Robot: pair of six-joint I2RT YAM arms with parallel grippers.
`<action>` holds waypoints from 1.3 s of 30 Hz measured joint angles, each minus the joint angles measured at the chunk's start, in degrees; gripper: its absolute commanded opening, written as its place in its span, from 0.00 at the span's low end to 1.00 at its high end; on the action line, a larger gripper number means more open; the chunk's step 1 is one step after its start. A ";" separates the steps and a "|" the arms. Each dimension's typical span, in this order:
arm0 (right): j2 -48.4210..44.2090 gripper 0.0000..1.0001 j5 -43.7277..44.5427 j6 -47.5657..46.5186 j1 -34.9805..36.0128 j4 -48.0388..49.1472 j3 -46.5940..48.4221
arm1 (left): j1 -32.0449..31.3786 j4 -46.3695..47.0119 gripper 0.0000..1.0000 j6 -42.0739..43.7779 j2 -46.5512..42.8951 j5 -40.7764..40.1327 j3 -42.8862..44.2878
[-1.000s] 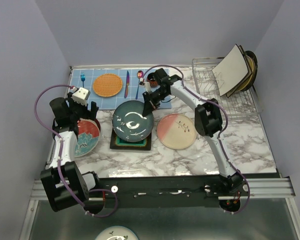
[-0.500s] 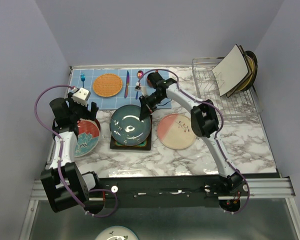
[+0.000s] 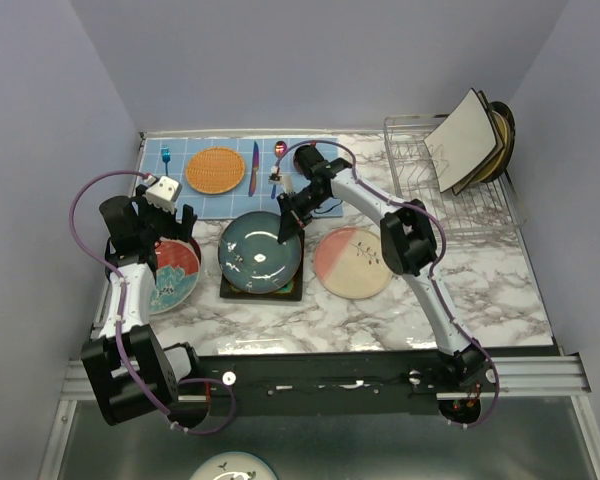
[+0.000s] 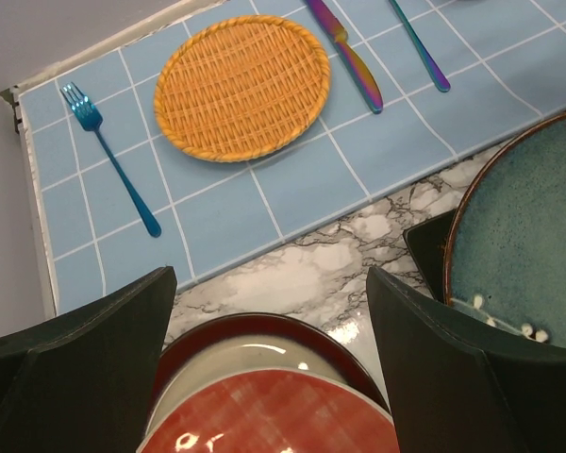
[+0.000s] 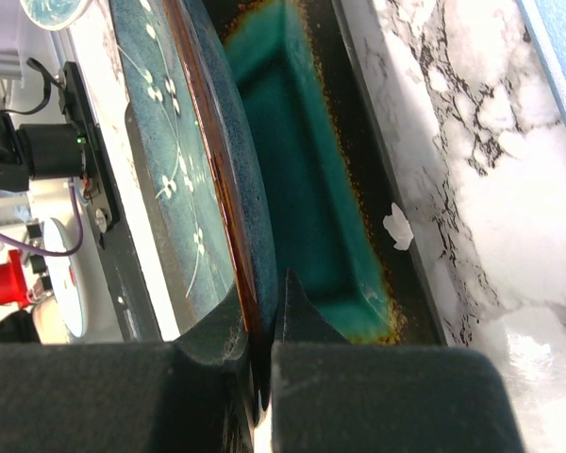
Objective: Unload the plates from the dish rack
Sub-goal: Place the plate at the center of the board.
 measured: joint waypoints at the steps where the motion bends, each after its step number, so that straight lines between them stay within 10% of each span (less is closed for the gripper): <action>1: 0.00 0.03 0.00 0.17 -0.02 0.09 -0.17 | 0.00 0.00 0.91 0.04 0.00 0.00 -0.07; 39: -0.07 0.32 7.74 1.31 0.00 -1.03 -1.42 | 0.00 -1.29 0.91 2.58 -2.05 0.09 -1.55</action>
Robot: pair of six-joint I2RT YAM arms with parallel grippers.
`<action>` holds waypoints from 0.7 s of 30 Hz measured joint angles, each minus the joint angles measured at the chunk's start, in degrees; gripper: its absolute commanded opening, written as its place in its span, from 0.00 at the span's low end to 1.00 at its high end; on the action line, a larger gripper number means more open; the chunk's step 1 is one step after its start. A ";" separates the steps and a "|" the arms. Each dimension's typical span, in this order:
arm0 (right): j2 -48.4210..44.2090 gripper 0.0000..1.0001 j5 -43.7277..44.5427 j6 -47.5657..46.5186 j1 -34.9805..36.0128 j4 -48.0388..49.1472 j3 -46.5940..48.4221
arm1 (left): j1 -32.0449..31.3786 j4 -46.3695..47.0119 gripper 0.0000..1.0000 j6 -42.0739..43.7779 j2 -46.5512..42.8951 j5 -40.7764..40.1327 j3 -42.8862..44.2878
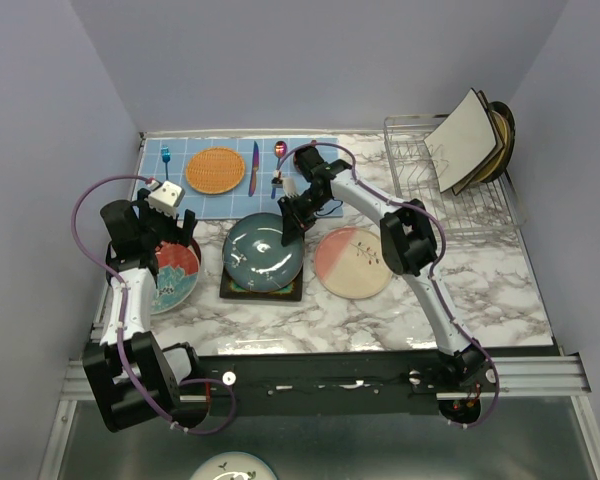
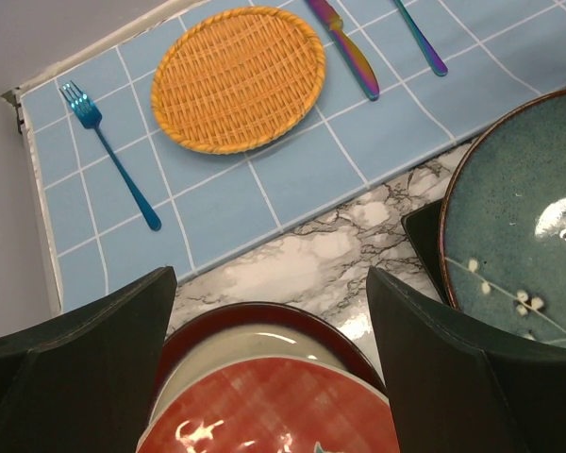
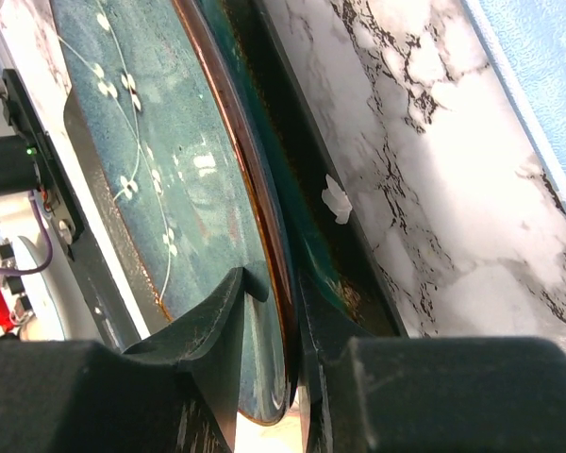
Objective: Unload the plates from the dish rack
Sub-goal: Place the plate at the center of the board.
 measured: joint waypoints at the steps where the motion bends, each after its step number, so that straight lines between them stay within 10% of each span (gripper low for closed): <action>1: -0.02 0.32 0.09 0.02 0.00 0.02 -0.11 | 0.00 0.02 0.91 0.00 0.00 0.00 0.00; 21: -3.02 0.45 4.63 -1.51 -0.15 0.00 -3.74 | 0.00 -0.50 0.91 1.16 -1.33 0.15 -0.94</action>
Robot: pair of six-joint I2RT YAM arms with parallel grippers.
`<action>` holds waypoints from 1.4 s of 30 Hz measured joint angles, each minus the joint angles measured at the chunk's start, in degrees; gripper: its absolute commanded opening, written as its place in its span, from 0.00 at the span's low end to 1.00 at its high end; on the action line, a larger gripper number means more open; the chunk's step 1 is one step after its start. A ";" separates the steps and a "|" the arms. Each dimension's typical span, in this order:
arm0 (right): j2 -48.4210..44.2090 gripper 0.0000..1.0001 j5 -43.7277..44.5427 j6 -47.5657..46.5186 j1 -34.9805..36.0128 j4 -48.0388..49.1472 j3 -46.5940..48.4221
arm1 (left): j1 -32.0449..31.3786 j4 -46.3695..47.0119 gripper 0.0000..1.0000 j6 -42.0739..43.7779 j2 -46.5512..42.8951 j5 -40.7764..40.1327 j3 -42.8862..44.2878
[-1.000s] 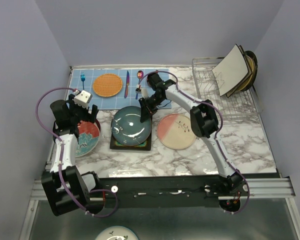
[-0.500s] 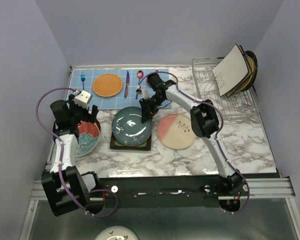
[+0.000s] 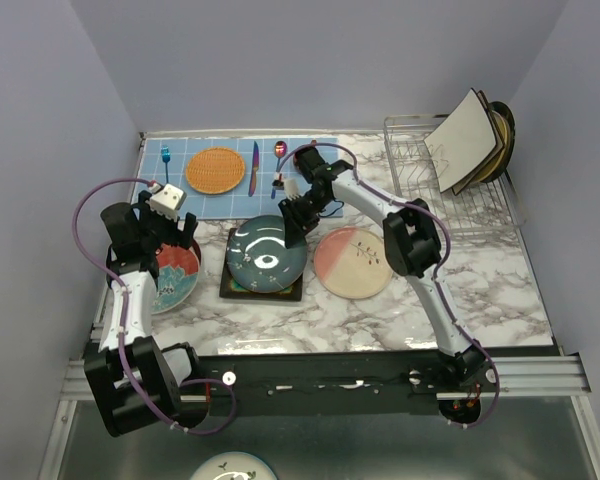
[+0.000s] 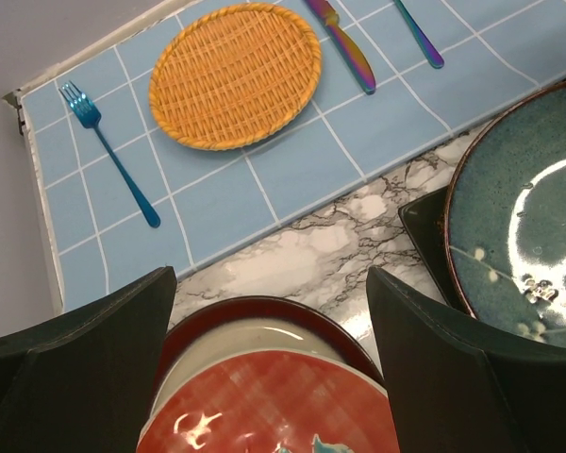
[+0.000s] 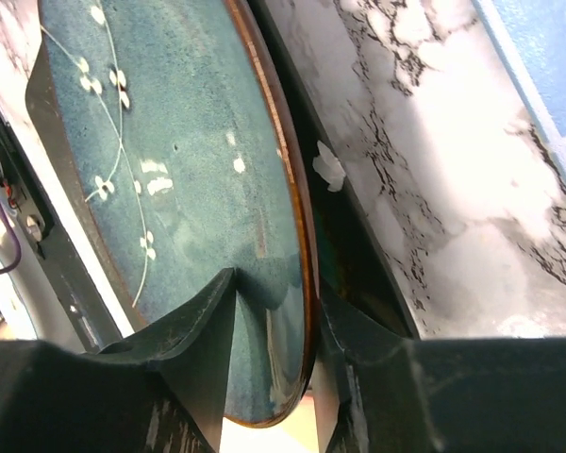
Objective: Unload the plates from the dish rack
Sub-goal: Place the plate at the center of the board.
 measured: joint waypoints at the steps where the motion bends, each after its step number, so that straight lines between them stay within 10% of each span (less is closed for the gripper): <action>1: 0.00 0.47 0.00 0.00 0.07 0.02 0.00 | 0.00 -0.09 0.91 0.09 -0.11 0.00 -0.09; 42: -4.59 0.54 17.35 -1.53 0.35 -1.95 -0.07 | 0.00 -0.28 0.91 0.96 -1.88 0.22 -1.75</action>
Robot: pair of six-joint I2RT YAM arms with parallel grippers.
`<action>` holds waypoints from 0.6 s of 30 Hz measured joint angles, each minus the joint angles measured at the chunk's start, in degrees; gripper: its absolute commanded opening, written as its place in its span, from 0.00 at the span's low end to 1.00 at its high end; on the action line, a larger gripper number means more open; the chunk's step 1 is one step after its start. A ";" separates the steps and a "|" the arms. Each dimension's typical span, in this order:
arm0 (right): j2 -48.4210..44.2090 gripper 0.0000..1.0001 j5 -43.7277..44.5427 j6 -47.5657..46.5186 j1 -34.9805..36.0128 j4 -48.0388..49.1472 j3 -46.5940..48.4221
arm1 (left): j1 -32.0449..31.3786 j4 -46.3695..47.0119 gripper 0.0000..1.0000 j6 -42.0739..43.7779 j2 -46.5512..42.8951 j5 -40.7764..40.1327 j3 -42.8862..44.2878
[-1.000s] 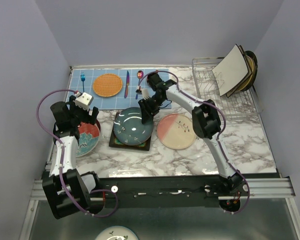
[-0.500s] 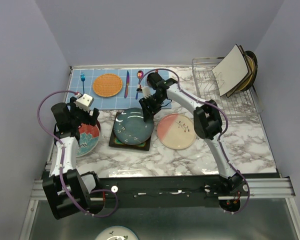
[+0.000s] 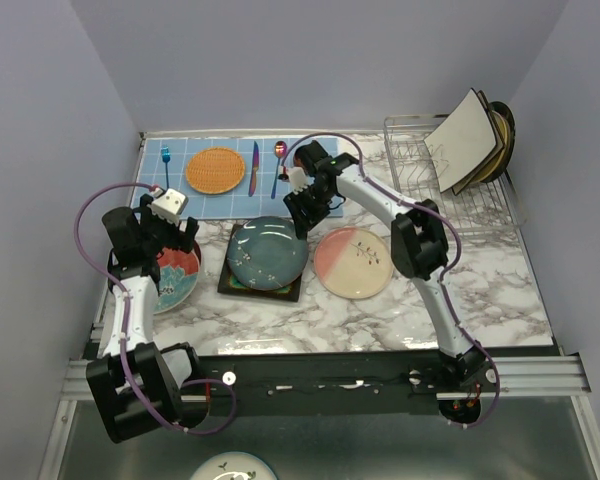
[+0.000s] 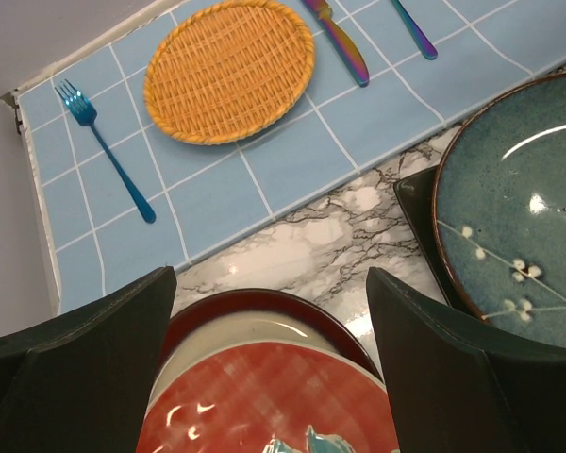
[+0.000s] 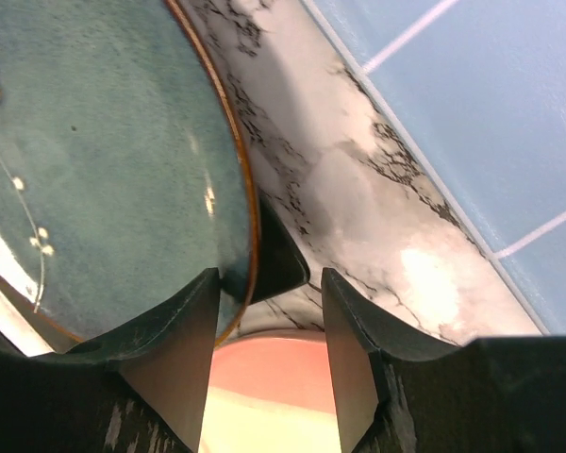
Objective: Unload the plates from the dish rack
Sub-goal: Place the plate at the center of the board.
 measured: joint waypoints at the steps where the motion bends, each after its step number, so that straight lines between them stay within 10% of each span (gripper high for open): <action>1: 0.00 0.54 0.42 0.02 -0.11 -0.02 -0.22 | 0.00 0.02 0.91 -0.02 -0.15 0.02 -0.15; 18: -16.55 0.52 11.54 0.04 -1.14 1.97 -7.85 | -1.40 4.42 0.93 -7.69 0.46 1.44 -0.46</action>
